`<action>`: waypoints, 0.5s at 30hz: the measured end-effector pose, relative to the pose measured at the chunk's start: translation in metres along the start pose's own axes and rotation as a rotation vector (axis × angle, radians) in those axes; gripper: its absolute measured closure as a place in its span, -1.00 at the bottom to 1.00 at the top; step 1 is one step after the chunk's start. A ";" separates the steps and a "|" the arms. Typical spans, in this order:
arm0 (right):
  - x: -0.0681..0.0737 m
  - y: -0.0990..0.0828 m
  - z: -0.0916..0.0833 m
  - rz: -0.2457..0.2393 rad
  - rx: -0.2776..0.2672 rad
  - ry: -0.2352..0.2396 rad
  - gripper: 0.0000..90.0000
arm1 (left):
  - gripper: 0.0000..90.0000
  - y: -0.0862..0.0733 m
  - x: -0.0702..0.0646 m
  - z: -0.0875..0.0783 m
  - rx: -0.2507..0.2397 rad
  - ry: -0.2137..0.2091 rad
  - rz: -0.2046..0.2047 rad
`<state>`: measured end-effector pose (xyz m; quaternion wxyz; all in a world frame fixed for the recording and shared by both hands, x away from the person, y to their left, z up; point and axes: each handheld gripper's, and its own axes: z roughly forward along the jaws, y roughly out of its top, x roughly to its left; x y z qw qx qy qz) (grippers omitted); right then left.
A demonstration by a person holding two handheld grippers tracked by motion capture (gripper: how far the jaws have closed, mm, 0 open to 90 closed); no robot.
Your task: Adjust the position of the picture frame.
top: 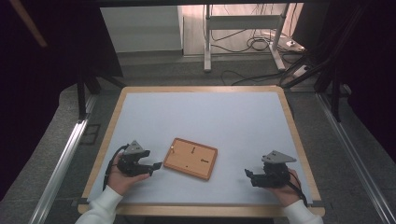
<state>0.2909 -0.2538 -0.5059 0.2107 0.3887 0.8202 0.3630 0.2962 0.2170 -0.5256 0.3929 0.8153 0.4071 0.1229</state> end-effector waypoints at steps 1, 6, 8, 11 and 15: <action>0.000 0.000 0.000 -0.001 -0.001 -0.001 -0.73 | -0.42 0.000 0.000 0.000 0.001 0.002 -0.002; 0.000 -0.001 0.001 -0.002 0.007 -0.001 -0.73 | -0.42 0.001 0.000 -0.001 0.012 0.014 -0.018; 0.000 -0.001 0.001 -0.007 0.008 0.000 -0.73 | -0.42 0.003 0.000 -0.004 0.010 0.026 -0.015; 0.002 0.000 0.001 -0.010 0.009 -0.002 -0.73 | -0.44 0.004 -0.002 -0.004 0.014 0.031 -0.016; 0.002 0.000 0.001 -0.014 0.011 -0.001 -0.73 | -0.45 0.008 -0.004 -0.004 0.013 0.033 -0.013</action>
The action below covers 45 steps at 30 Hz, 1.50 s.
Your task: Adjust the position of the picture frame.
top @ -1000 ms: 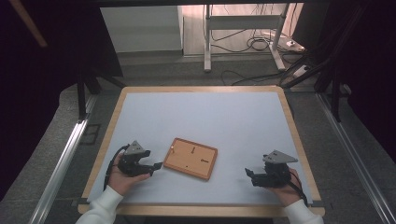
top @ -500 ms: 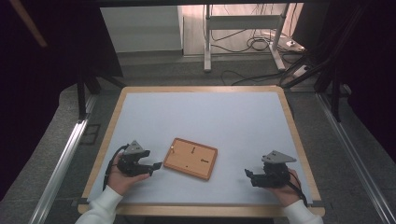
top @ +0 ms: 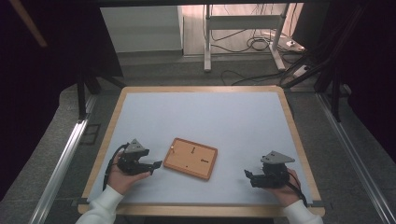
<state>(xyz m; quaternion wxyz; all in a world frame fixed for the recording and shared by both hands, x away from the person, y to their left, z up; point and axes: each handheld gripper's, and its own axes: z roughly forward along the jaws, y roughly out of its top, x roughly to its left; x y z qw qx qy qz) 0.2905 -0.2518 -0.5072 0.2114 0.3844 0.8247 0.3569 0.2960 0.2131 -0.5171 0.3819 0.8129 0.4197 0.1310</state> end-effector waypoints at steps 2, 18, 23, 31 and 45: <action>0.000 0.000 0.000 0.001 0.001 -0.001 -0.73 | -0.45 0.005 -0.004 0.000 -0.008 -0.004 0.002; 0.002 0.000 0.002 -0.004 0.006 0.006 -0.73 | -0.39 0.029 -0.017 0.020 -0.004 0.002 0.020; 0.003 0.000 0.002 -0.005 0.006 0.007 -0.73 | -0.31 0.034 -0.019 0.029 -0.006 0.008 0.010; 0.003 0.000 0.003 -0.006 0.008 0.006 -0.73 | -0.18 0.041 -0.021 0.040 -0.009 0.022 0.025; 0.004 -0.001 0.004 -0.007 0.017 0.006 -0.73 | 0.33 0.039 -0.023 0.056 -0.010 0.046 0.025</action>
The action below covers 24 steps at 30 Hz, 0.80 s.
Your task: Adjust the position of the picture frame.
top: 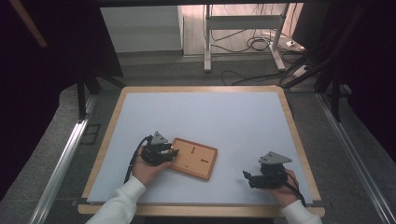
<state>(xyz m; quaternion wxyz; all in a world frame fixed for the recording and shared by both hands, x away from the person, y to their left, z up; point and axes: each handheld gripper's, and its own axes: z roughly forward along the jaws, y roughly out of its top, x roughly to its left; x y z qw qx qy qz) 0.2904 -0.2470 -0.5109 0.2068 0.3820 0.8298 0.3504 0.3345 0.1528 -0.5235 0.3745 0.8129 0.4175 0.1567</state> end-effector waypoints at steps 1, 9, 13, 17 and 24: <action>0.000 0.000 0.000 0.000 0.001 0.001 -0.73 | 0.40 0.000 0.000 0.000 -0.006 0.002 -0.002; 0.000 -0.001 0.003 0.001 0.011 0.001 -0.73 | 0.85 0.001 -0.001 0.004 -0.020 -0.020 0.000; -0.001 -0.001 0.002 0.002 0.011 0.000 -0.73 | 0.87 0.001 -0.002 0.004 -0.020 -0.009 0.013; -0.001 -0.001 0.002 0.002 0.010 -0.002 -0.73 | 0.88 0.003 -0.001 0.002 -0.007 -0.031 0.010; 0.000 -0.001 0.003 -0.006 0.013 -0.001 -0.73 | 0.88 0.008 0.001 0.000 -0.016 -0.039 0.004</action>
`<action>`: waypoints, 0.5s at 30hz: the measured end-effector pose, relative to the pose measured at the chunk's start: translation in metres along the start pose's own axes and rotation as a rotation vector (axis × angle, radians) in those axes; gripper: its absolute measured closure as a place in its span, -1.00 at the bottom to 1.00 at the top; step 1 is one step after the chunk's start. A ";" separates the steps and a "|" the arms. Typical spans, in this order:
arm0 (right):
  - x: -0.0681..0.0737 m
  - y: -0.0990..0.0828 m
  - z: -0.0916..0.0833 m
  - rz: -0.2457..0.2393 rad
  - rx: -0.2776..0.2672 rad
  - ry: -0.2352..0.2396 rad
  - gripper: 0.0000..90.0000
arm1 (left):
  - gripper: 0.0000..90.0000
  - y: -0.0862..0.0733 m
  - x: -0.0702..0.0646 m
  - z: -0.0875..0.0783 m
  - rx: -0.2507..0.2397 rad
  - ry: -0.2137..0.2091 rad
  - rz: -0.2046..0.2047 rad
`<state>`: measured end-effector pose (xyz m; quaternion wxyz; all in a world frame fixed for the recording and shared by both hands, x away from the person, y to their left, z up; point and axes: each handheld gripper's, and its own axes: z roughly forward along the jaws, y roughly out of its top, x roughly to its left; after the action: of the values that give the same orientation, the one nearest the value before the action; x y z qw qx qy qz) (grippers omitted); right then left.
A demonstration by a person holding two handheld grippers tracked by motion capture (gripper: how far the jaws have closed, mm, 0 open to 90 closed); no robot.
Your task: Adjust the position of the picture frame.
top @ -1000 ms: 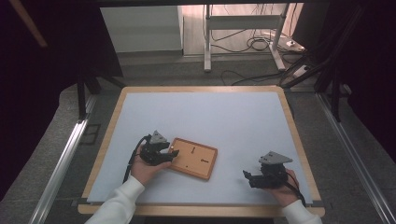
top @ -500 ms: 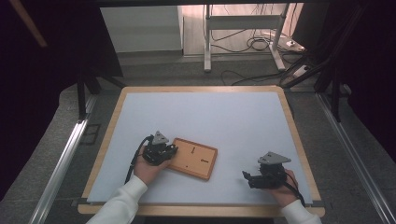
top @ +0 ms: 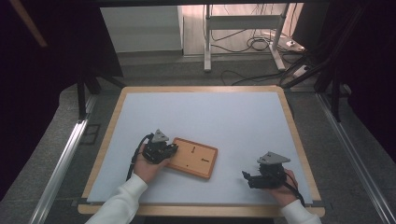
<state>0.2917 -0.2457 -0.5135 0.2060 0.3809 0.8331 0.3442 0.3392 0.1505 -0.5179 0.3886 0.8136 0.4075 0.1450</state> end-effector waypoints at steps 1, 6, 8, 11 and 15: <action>0.000 0.000 0.000 0.000 0.000 0.000 -0.73 | 0.88 0.001 0.000 0.000 0.000 -0.002 -0.002; -0.001 0.000 -0.001 0.005 -0.004 -0.002 -0.73 | 0.88 0.003 0.000 -0.003 -0.010 -0.004 -0.011; -0.001 0.000 -0.001 0.004 -0.004 -0.002 -0.73 | 0.88 0.003 0.002 -0.004 -0.012 -0.009 -0.009; 0.000 0.000 -0.001 0.003 -0.003 -0.001 -0.73 | 0.88 0.004 0.004 -0.006 -0.018 -0.010 -0.013; 0.000 0.000 -0.001 0.003 -0.002 -0.002 -0.73 | 0.88 0.005 0.006 -0.009 -0.036 -0.017 -0.026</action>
<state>0.2914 -0.2462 -0.5129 0.2066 0.3824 0.8318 0.3452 0.3403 0.1579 -0.5084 0.4084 0.8024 0.4120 0.1404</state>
